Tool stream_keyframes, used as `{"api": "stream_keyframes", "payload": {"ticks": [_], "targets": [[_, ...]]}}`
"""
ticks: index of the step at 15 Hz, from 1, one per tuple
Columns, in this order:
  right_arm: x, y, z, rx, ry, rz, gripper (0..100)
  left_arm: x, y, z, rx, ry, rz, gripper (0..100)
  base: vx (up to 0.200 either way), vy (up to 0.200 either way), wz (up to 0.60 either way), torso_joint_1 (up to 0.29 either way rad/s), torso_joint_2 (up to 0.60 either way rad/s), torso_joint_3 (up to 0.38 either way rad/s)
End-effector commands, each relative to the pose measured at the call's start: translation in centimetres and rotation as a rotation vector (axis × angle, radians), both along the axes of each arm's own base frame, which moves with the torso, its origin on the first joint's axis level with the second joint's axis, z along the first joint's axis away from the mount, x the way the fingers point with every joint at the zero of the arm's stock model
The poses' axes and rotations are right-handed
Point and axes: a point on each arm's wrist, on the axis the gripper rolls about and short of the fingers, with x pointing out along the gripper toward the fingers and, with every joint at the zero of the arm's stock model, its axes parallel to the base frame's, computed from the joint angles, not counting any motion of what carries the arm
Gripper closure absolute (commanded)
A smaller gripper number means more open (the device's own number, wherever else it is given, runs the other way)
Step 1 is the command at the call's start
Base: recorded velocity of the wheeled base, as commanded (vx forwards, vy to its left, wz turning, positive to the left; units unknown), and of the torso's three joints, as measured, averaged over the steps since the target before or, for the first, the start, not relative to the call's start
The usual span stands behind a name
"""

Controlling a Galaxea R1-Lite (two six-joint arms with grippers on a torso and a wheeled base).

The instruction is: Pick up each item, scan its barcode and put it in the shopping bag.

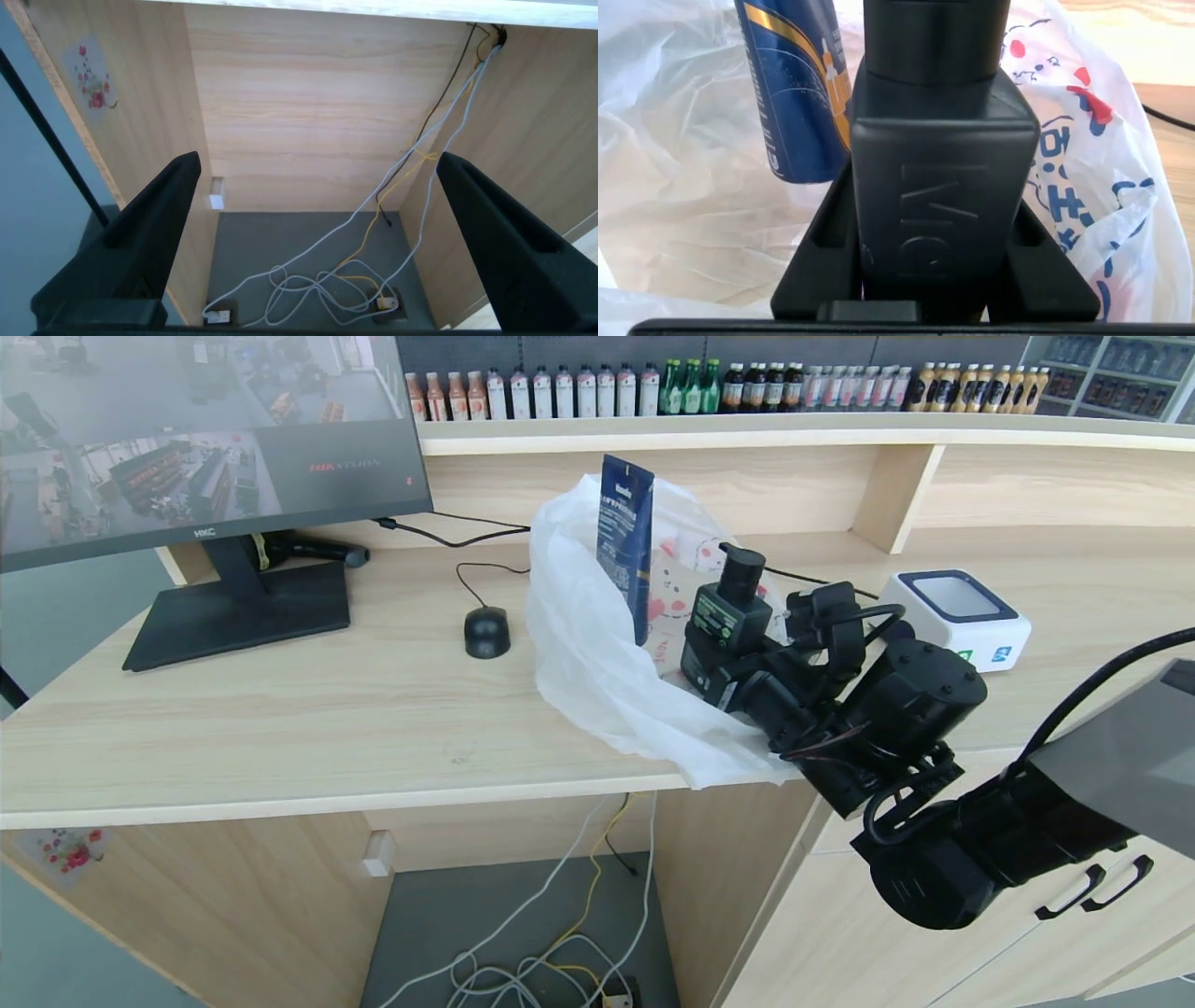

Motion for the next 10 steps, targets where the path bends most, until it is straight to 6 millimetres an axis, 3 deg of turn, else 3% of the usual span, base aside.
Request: {"api": "stream_keyframes", "payload": {"ticks": [1,4,9,10], "targets": [[0.36,0.21,-0.84,-0.013,0.019,-0.001,100,0.0,0.0,0.0,-0.001,-0.001,0.001,0,0.0,0.0,0.0,0.0,0.0,0.0],[0.61,0.42,-1.66,-0.025,0.037,-0.002,100,0.0,0.0,0.0,-0.001,-0.001,0.0,0,0.0,0.0,0.0,0.0,0.0,0.0],[0.51,0.37,-1.36,-0.02,0.031,0.0,100,0.0,0.0,0.0,-0.001,-0.001,0.001,0,0.0,0.0,0.0,0.0,0.0,0.0],[0.49,0.36,-1.3,-0.02,0.03,0.0,0,0.0,0.0,0.0,-0.001,-0.001,0.0,0,0.0,0.0,0.0,0.0,0.0,0.0]]}}
